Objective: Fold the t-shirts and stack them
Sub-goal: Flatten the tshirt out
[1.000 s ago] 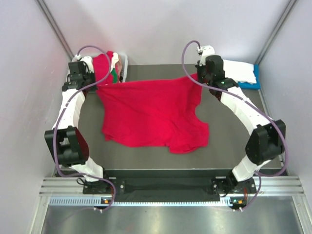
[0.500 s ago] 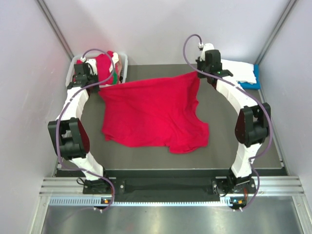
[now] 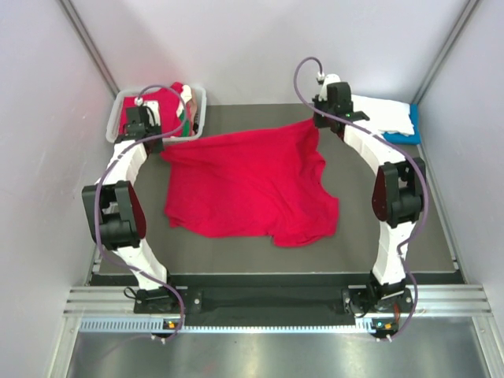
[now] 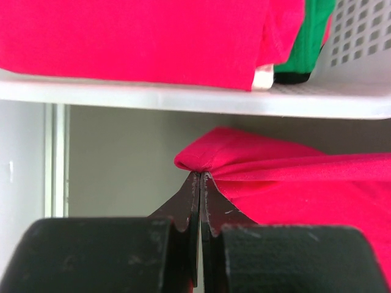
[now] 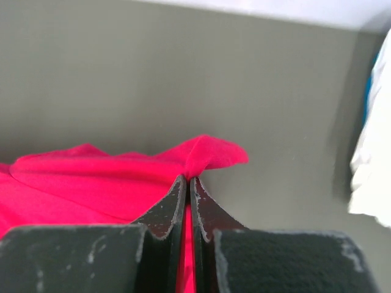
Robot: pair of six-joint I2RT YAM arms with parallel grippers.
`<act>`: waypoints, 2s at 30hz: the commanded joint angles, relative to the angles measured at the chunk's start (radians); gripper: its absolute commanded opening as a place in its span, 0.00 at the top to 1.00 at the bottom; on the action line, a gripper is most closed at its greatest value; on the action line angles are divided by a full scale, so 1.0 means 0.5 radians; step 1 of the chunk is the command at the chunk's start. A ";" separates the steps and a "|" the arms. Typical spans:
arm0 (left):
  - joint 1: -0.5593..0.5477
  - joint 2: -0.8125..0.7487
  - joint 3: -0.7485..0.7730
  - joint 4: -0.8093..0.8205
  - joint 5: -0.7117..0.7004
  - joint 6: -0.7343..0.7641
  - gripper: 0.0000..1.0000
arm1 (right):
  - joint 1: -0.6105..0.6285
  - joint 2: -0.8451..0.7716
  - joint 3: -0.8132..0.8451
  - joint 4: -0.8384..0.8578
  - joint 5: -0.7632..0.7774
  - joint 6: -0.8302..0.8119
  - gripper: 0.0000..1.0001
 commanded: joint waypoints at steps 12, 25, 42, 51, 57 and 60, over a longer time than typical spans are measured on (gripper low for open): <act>-0.070 -0.170 0.013 0.098 -0.044 -0.019 1.00 | -0.231 -0.513 -0.568 0.335 0.183 0.063 1.00; -0.063 -0.643 0.387 -0.240 -0.087 -0.118 1.00 | -0.078 -1.403 -0.538 0.314 0.339 -0.130 1.00; -0.057 -1.395 0.786 -0.547 -0.152 -0.204 1.00 | 0.572 -2.554 -0.501 0.118 0.610 -0.486 1.00; -0.054 -1.490 0.772 -0.596 -0.100 -0.210 1.00 | 0.572 -2.554 -0.378 -0.006 0.591 -0.578 1.00; -0.057 -1.576 0.226 -0.424 -0.140 -0.124 1.00 | 0.572 -2.382 -0.675 0.120 0.686 -0.587 1.00; -0.060 -1.549 0.030 -0.366 -0.100 -0.115 1.00 | 0.563 -2.290 -0.856 0.303 0.723 -0.538 1.00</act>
